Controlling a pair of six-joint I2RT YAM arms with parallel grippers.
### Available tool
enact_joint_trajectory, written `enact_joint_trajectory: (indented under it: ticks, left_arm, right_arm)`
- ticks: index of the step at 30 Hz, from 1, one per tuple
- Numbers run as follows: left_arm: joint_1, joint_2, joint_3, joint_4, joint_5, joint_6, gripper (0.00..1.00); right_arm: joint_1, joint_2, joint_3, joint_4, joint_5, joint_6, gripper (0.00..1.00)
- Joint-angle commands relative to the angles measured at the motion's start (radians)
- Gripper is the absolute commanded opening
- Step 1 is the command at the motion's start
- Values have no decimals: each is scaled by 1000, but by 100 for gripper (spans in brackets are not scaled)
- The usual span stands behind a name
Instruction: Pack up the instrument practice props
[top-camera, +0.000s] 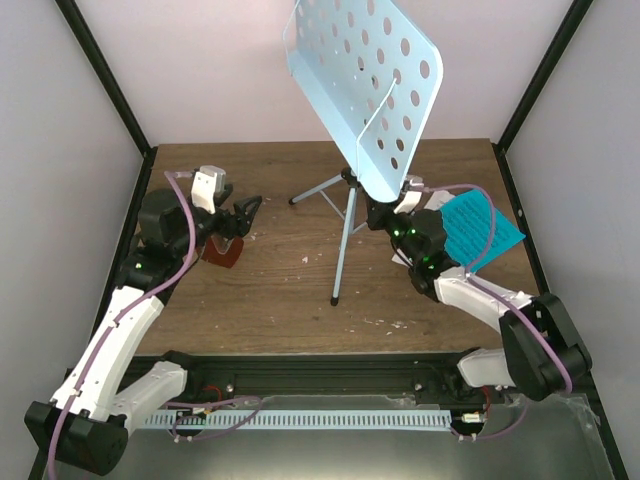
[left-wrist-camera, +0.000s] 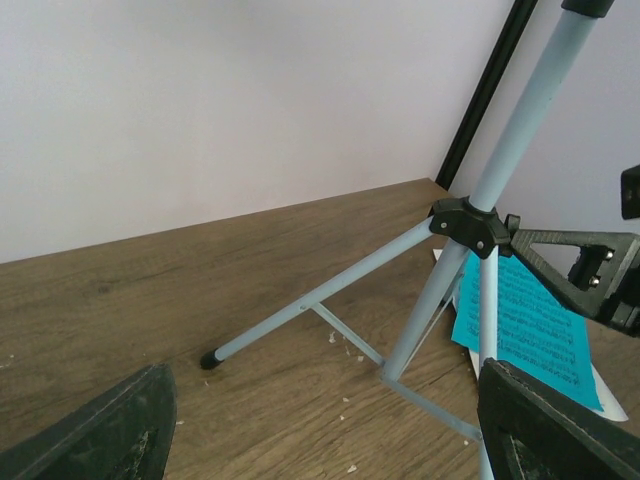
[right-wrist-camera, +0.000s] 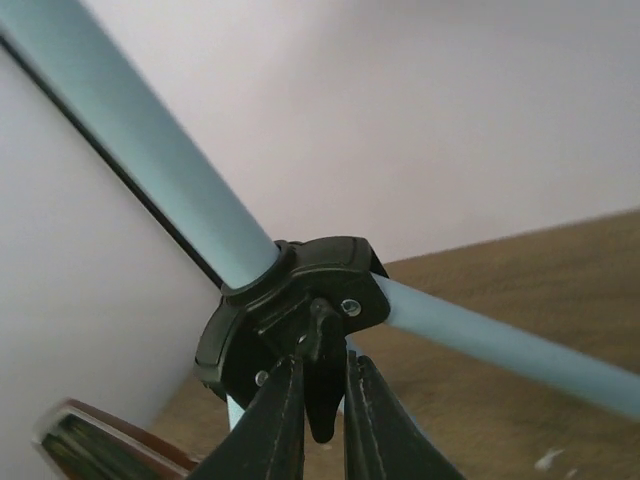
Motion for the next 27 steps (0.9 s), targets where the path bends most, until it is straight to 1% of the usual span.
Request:
enact_joint_trajectory:
  ticks: [1,5,6,7,8,9,11,13,15,18,19,22,25,27]
  left_arm:
    - [-4,0,-4,2,12,-5,83]
    - [-5,1,-5,1,12,-5,83]
    - [-5,2,-4,1,12,-5,83]
    - [-4,3,-4,0,12,-4,83]
    - [-5,5,-3,-2,11,-3,83]
    - [-4,6,-3,-3,11,-3,83]
    - [-4,8,-2,-4,9,-2,83]
    - [-4,11,-3,-5,9,-2,83]
    - [-4,13,-1,-5,13,-7,83]
    - [-4,14,-1,-1,24,-13,83]
    - [-4,14,-2,-1,25,-15,83]
    - [-5,14,-3,0,23,-15,83]
    - [-5,12,-2,0,23,-12,83]
    - [-4,12,-1,-3,20,-11,83]
  right_arm:
    - [6,21,-64,75,-21,-366,1]
    - [5,0,-74,104,-7,-506,1]
    - [5,-11,-69,96,-7,-527,5]
    - [5,-34,-65,84,-3,-539,12]
    - [5,-55,-59,67,1,-545,23]
    - [5,-81,-57,50,5,-545,36]
    - [4,-148,-58,14,12,-534,57]
    - [0,-224,-81,-7,-2,-532,70]
    - [-30,-279,-97,-13,-53,-517,82]
    - [-159,-288,-57,-80,-216,-411,85]
    - [-222,-278,-44,-82,-294,-375,85]
    - [-330,-202,43,-83,-547,-280,90]
    - [-364,-83,172,-53,-794,-173,90]
    - [-364,-18,233,20,-891,-111,90]
